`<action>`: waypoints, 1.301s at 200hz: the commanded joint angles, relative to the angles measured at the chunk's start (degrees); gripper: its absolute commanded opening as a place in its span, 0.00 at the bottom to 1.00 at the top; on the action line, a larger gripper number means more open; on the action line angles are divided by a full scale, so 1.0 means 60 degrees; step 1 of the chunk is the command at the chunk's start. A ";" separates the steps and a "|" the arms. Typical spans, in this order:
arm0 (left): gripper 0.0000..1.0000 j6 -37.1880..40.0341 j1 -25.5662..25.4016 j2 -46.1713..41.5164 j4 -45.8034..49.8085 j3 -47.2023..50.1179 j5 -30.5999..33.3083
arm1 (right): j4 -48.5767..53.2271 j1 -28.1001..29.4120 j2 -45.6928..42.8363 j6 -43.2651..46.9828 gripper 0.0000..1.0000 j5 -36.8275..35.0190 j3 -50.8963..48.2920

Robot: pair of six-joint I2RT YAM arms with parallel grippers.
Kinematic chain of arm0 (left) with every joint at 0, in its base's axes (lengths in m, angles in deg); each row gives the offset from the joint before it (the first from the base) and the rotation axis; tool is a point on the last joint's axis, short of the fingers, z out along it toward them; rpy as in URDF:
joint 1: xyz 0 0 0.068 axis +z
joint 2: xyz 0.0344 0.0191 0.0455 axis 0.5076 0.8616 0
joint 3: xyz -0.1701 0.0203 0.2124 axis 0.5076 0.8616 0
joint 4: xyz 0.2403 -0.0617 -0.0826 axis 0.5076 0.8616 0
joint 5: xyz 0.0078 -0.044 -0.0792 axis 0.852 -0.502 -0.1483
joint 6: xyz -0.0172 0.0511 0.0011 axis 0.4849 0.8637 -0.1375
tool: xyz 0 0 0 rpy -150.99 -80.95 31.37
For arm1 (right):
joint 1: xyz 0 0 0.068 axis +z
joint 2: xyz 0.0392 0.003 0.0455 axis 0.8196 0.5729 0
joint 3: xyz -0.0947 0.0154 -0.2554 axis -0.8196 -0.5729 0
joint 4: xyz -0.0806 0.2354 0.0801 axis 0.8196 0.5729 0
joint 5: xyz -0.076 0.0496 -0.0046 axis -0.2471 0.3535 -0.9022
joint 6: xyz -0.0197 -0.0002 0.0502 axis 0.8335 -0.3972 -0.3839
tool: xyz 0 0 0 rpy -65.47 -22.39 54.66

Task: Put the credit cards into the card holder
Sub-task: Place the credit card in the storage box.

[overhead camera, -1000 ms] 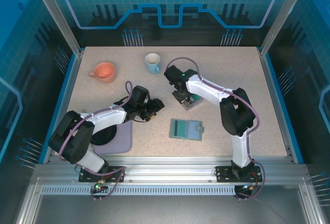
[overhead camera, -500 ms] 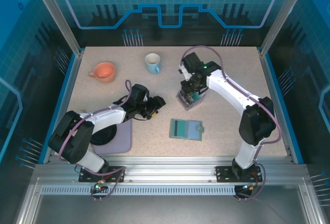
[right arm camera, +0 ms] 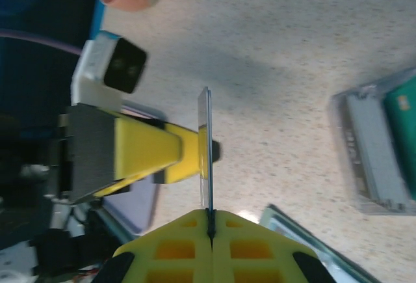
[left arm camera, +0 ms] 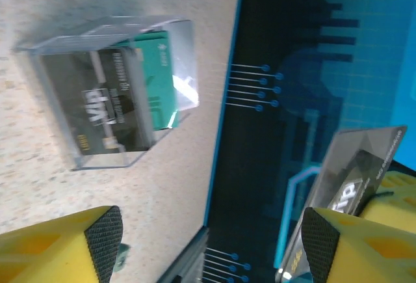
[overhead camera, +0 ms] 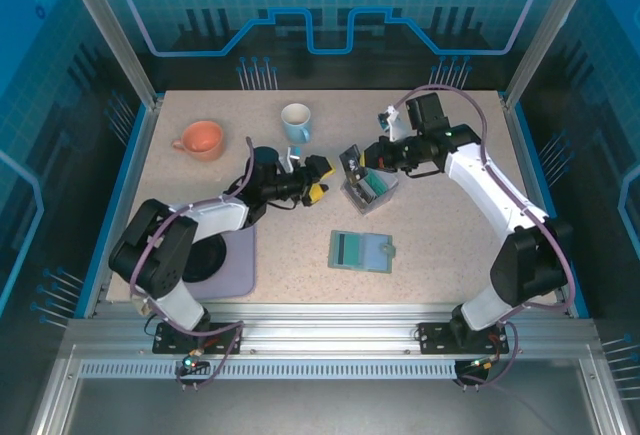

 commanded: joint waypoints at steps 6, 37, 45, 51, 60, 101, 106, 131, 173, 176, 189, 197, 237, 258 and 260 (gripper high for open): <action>0.77 -0.0510 0.0012 0.0202 -0.1545 -0.0767 -0.0914 | -0.0693 -0.0155 -0.0311 -0.0809 0.00 0.1310 -0.0200; 0.77 -0.0674 -0.0060 0.0297 -0.2065 -0.1113 -0.1154 | -0.0966 -0.0225 -0.0311 -0.1109 0.00 0.1518 -0.0337; 0.76 -0.0689 -0.0077 0.0298 -0.2128 -0.1149 -0.1192 | -0.1056 -0.0225 -0.0315 -0.1168 0.00 0.1588 -0.0381; 0.76 -0.0678 -0.0104 0.0291 -0.2193 -0.1180 -0.1208 | -0.1106 -0.0216 -0.0324 -0.1203 0.00 0.1613 -0.0402; 0.72 -0.0680 -0.0133 0.0291 -0.2263 -0.1222 -0.1262 | -0.1224 -0.0215 -0.0325 -0.1283 0.00 0.1715 -0.0458; 0.35 -0.0737 -0.0265 0.0229 -0.2564 -0.1314 -0.1463 | -0.1370 -0.0252 -0.0267 -0.1310 0.00 0.1751 -0.0580; 0.31 -0.0730 -0.0269 0.0191 -0.2576 -0.1314 -0.1469 | -0.1352 -0.0263 -0.0254 -0.1303 0.00 0.1725 -0.0589; 0.07 -0.0559 -0.0265 -0.0010 -0.2352 -0.1270 -0.1470 | -0.1329 -0.0350 -0.0165 -0.1251 0.00 0.1940 -0.0577; 0.00 -0.0327 -0.0269 -0.0170 -0.2215 -0.1142 -0.1596 | -0.1427 -0.0373 0.0031 -0.1153 0.20 0.2715 -0.0419; 0.00 -0.0341 -0.0269 -0.0170 -0.2241 -0.1126 -0.1620 | -0.1412 -0.0367 0.0060 -0.1138 0.22 0.2793 -0.0392; 0.00 -0.0385 -0.0269 -0.0161 -0.2329 -0.1109 -0.1661 | -0.1434 -0.0374 0.0202 -0.1105 0.29 0.3193 -0.0272; 0.00 -0.0449 -0.0269 -0.0142 -0.2476 -0.1094 -0.1687 | -0.1414 -0.0365 0.0308 -0.1105 0.30 0.3372 -0.0185; 0.03 -0.0877 -0.0269 0.0000 -0.3138 -0.1109 -0.1705 | -0.1385 -0.0375 0.0589 -0.1089 0.29 0.3434 -0.0175; 0.08 -0.1223 -0.0265 0.0107 -0.3610 -0.1094 -0.1735 | -0.1294 -0.0408 0.0618 -0.1024 0.16 0.3300 -0.0235; 0.09 -0.1243 -0.0268 0.0119 -0.3631 -0.1094 -0.1732 | -0.1259 -0.0416 0.0606 -0.1000 0.14 0.3250 -0.0235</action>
